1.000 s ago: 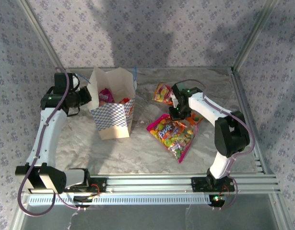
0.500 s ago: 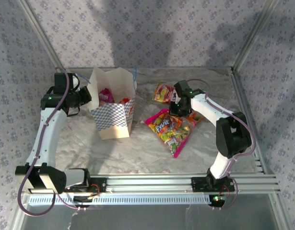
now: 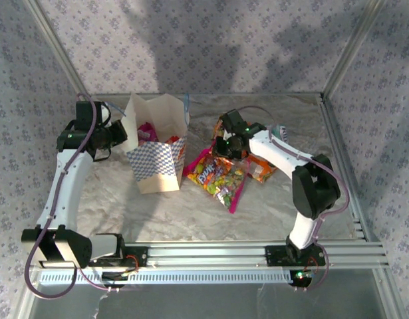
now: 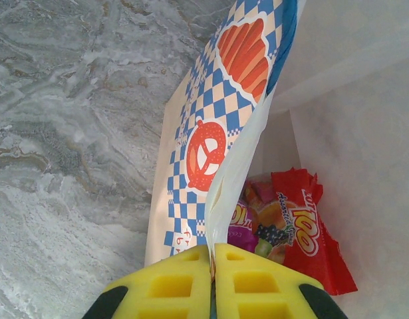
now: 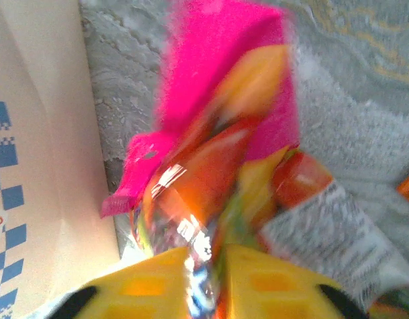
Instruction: Place the snacks into the paper bag
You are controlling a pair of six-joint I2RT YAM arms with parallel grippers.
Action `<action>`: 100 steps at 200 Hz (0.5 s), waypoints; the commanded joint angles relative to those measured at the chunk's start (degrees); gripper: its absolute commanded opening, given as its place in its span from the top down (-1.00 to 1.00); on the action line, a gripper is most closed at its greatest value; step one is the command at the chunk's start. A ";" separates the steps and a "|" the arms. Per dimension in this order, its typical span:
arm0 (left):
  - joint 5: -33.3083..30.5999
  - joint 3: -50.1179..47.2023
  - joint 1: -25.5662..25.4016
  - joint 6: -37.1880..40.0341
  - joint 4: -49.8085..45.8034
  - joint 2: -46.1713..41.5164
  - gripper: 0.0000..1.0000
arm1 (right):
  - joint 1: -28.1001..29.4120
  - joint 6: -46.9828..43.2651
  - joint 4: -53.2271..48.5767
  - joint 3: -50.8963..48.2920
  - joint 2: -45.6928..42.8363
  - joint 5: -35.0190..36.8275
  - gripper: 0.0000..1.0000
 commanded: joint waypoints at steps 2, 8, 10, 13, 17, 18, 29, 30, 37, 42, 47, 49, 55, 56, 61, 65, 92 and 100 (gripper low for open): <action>-0.01 -0.68 0.20 1.35 0.32 0.17 0.86 | -0.72 -2.51 -3.39 1.13 -2.41 2.63 0.20; -0.05 -0.69 0.12 1.34 0.32 0.26 0.86 | -0.82 -2.98 -3.57 0.77 -3.26 3.09 0.14; -0.08 -0.66 0.13 1.39 0.32 0.21 0.86 | -0.91 -3.05 -3.74 0.54 -3.56 3.30 0.11; -0.08 -0.61 0.17 1.40 0.39 0.25 0.86 | -0.95 -3.20 -3.83 0.29 -3.99 3.49 0.07; -0.01 -0.60 0.11 1.36 0.41 0.33 0.86 | -1.12 -3.35 -3.91 -0.04 -4.59 3.59 0.00; 0.00 -0.60 0.11 1.34 0.41 0.34 0.86 | -1.14 -3.39 -3.95 -0.23 -4.86 3.62 -0.02; 0.01 -0.42 0.17 1.38 0.43 0.42 0.86 | -1.55 -3.79 -4.43 -1.09 -6.23 3.68 -0.11; 0.00 -0.38 0.14 1.39 0.46 0.38 0.86 | -1.56 -3.81 -4.55 -1.16 -6.38 3.71 -0.12; 0.10 -0.23 0.12 1.40 0.42 0.36 0.86 | -1.76 -4.01 -5.28 -1.86 -7.47 3.87 -0.21; 0.17 -0.09 0.15 1.40 0.34 0.39 0.86 | -1.92 -4.13 -5.77 -2.49 -8.37 4.12 -0.28; 0.20 -0.12 0.18 1.37 0.32 0.43 0.85 | -1.94 -4.10 -6.20 -3.26 -9.22 4.37 -0.35; 0.25 -0.08 0.13 1.46 0.36 0.43 0.86 | -1.93 -4.15 -6.35 -3.61 -9.66 4.43 -0.37; 0.16 -0.13 0.15 1.48 0.32 0.36 0.86 | -1.94 -4.02 -6.38 -4.73 -11.02 4.53 -0.47; 0.17 -0.14 0.17 1.48 0.32 0.35 0.85 | -1.93 -4.02 -6.40 -5.00 -11.24 4.54 -0.49; 0.17 -0.07 0.18 1.57 0.32 0.35 0.85 | -1.98 -3.89 -6.36 -6.24 -12.50 4.69 -0.68; 0.09 -0.09 0.15 1.64 0.32 0.34 0.85 | -1.93 -3.69 -6.07 -7.26 -13.57 4.86 -0.76; 0.05 -0.07 0.20 1.73 0.23 0.69 0.80 | -2.38 -1.25 -4.25 -15.42 -22.76 6.75 -0.99; 0.22 0.01 0.19 1.66 0.31 0.74 0.80 | -2.66 -0.24 -4.55 -17.18 -24.91 7.36 -1.00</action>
